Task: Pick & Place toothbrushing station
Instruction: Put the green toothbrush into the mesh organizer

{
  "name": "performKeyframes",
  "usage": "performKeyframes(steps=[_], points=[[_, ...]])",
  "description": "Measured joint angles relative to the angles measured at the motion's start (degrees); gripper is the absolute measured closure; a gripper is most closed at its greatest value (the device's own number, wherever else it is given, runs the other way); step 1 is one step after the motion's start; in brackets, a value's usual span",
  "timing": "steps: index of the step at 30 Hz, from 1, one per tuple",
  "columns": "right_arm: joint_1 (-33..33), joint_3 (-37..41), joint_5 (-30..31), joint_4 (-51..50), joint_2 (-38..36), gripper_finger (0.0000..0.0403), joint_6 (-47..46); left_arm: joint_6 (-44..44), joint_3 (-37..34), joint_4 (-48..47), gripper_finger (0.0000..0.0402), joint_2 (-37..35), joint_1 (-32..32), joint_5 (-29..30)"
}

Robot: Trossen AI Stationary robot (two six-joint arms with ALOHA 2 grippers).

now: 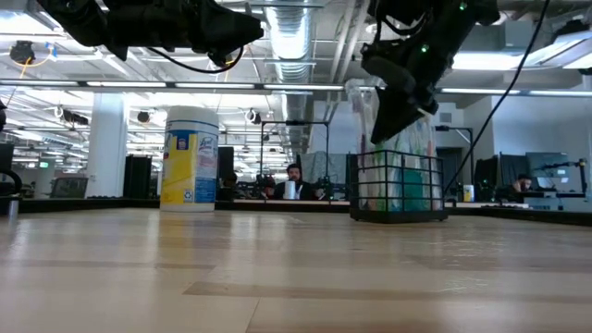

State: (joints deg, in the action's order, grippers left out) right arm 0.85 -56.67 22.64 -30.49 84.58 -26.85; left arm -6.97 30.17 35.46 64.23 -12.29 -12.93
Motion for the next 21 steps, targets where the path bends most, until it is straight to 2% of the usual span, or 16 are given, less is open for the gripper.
performKeyframes(steps=[14,21], points=[[0.3,-0.1,-0.2,-0.7,-0.1,0.0317,-0.1,0.0,0.0,0.0,0.0288,0.0,0.0,0.0],[0.3,-0.2,-0.1,-1.1,-1.5,0.0283,-0.1,0.0,0.0,0.0,0.0288,0.0,0.0,0.0]])
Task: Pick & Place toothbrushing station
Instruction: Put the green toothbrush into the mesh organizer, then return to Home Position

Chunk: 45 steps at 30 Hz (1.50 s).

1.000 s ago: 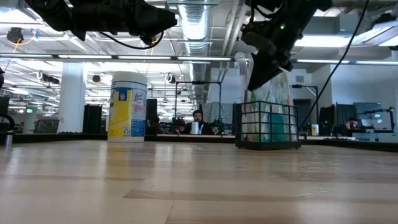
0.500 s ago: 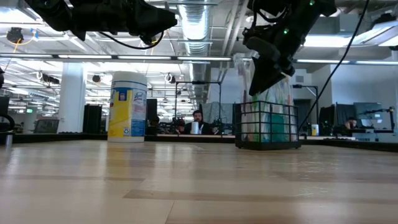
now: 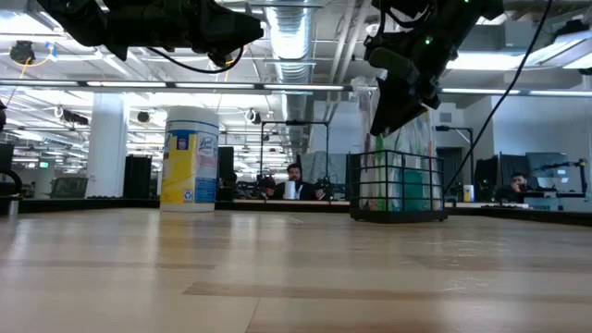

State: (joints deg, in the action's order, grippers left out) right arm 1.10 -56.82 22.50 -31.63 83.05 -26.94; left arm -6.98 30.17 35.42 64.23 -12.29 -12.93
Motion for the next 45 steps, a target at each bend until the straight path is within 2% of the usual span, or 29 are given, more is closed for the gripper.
performKeyframes(steps=[7,14,26,34,41,45], points=[[0.0,0.0,0.0,-0.1,-3.7,0.0249,-0.1,0.0,0.0,0.0,0.0288,0.0,0.0,0.0],[0.0,0.0,0.0,-1.6,-6.6,0.0234,-0.1,0.0,0.0,0.0,0.0288,0.0,0.0,0.0],[0.0,0.0,0.0,-1.4,-13.1,0.0235,0.4,0.0,0.0,0.0,0.0288,0.0,0.0,0.0],[0.1,-0.1,0.0,-1.3,-20.2,0.0238,2.2,0.0,0.0,0.0,0.0288,0.0,0.0,0.0],[3.6,-0.1,0.0,-1.5,-24.7,0.0245,10.0,0.0,0.0,0.0,0.0288,0.0,0.0,0.0],[7.1,-0.1,0.2,-4.8,-26.1,0.0251,12.3,0.0,0.0,0.0,0.0288,0.0,0.0,0.0]])
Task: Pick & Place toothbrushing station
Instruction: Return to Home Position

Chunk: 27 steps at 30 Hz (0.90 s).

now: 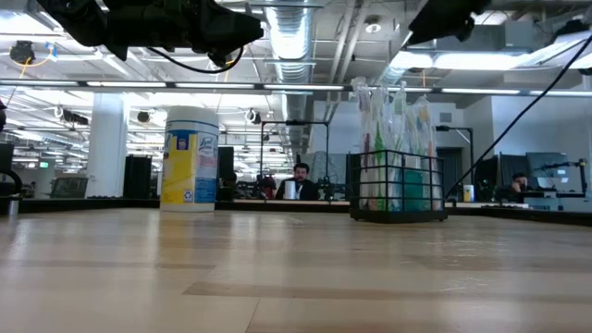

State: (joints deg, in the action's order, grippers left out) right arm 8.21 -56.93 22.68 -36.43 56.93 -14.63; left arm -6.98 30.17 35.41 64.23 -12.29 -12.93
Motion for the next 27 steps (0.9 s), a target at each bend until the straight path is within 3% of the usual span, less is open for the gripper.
performKeyframes(steps=[12,17,22,27], points=[[10.6,0.0,-0.1,1.2,-2.3,0.0261,-10.0,0.0,0.0,0.0,0.0288,0.0,0.0,0.0],[12.1,0.0,1.3,7.1,-3.7,0.0258,5.0,0.0,0.0,0.0,0.0288,0.0,0.0,0.0],[11.5,2.5,-10.3,19.6,-9.9,0.0247,18.6,0.0,0.0,0.0,0.0288,0.0,0.0,0.0],[8.3,9.9,-12.4,23.8,-16.3,0.0242,18.9,0.0,0.0,0.0,0.0288,0.0,0.0,0.0]])
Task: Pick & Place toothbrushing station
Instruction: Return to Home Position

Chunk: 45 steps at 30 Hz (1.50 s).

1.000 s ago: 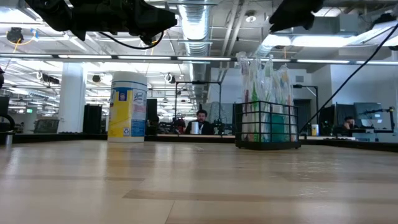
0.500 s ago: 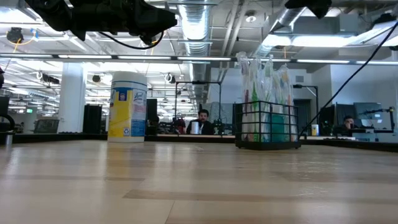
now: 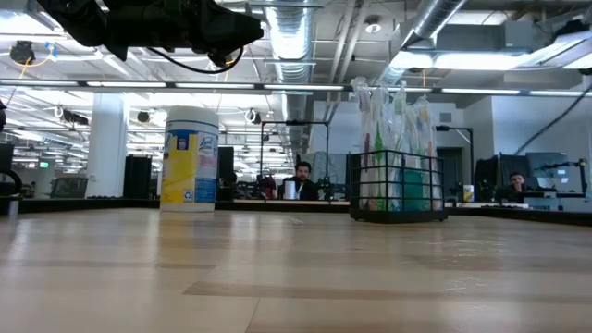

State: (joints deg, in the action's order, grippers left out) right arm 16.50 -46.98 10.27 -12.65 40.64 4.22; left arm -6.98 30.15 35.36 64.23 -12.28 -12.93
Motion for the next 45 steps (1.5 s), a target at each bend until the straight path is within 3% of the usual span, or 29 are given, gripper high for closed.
performKeyframes(steps=[3,11,22,31,40,45], points=[[-2.3,6.8,-0.2,4.0,-3.6,0.0241,-2.2,0.0,0.0,0.0,0.0288,0.0,0.0,0.0],[-8.6,24.3,-11.0,19.9,-13.7,0.0244,-1.7,0.0,0.0,0.1,0.0288,0.0,0.0,0.0],[-12.8,38.8,-16.6,20.6,-28.7,0.0245,-5.9,0.0,0.0,0.1,0.0288,0.0,0.0,0.0],[-14.4,46.1,-16.0,22.6,-36.4,0.0248,-5.3,0.1,0.0,0.0,0.0288,0.0,0.0,0.0],[-15.4,46.5,-15.8,16.2,-38.0,0.0249,-7.4,1.4,-1.9,-0.1,0.0293,-0.2,0.4,0.0],[-15.4,46.6,-15.8,14.9,-38.0,0.0249,-10.9,2.5,-6.7,0.5,0.0308,-6.9,-0.2,1.6]])
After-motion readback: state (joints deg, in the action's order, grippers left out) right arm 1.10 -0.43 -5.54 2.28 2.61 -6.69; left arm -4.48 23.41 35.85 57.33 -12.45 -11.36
